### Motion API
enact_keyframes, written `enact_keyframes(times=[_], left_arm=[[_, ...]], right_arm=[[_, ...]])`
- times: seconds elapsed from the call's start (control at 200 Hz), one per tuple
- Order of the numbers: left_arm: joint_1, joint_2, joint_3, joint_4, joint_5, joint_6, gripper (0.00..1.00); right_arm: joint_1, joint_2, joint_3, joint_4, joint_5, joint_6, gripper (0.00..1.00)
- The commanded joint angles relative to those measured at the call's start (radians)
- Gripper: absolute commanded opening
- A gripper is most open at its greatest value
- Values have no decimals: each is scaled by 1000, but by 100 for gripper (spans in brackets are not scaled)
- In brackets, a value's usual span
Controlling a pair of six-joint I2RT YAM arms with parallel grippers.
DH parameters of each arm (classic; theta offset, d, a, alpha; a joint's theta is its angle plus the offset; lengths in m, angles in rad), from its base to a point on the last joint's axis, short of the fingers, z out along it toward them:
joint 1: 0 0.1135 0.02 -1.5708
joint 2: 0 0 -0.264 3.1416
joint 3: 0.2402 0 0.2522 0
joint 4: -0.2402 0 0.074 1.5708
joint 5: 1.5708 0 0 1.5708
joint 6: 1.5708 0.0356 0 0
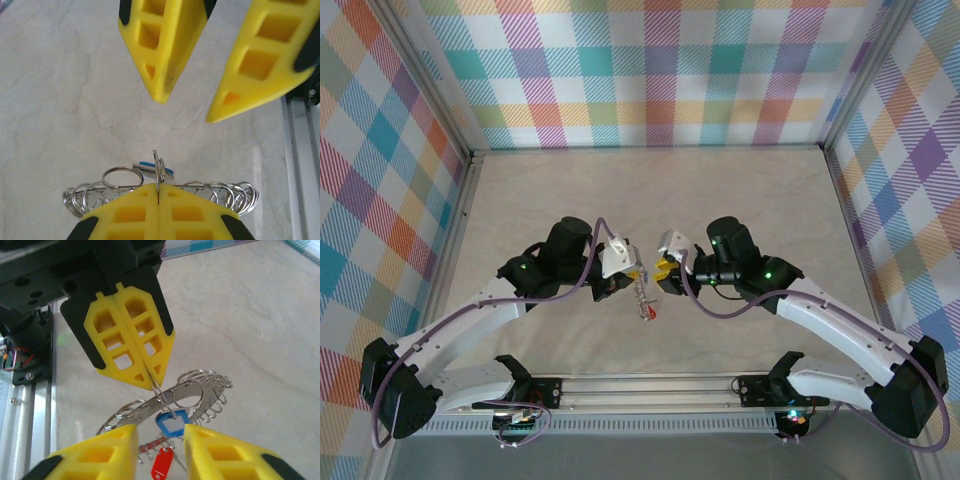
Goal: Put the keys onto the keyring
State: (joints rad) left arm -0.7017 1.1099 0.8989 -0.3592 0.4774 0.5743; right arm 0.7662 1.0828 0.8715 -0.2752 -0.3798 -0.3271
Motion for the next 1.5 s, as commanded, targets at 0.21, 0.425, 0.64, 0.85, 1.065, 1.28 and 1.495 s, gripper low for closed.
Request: enact_keyframes(times=[0.21,0.425,0.64,0.85,1.065,1.28,1.495], left_arm=[[3,-27,-6,69,100,32,0],[2,-30,-13,72,112,30,0],[3,-29,-17,73,118,30,0],[2,-31,-13,73,126,27,0],[2,-29,-8,111,136,20,0],[2,-23,-8,117,156,11,0],[3,-19,-26,159,164,-11,0]], right_arm=[[-5,53,50,-18,-98,-186,18],[-5,52,45,0,-112,-190,23],[-4,37,42,-28,-108,-235,29],[-4,12,24,-18,-99,-289,31],[-4,36,13,-18,-128,-291,23],[-4,46,-12,9,-139,-276,20],[-2,56,-29,39,-148,-257,20]])
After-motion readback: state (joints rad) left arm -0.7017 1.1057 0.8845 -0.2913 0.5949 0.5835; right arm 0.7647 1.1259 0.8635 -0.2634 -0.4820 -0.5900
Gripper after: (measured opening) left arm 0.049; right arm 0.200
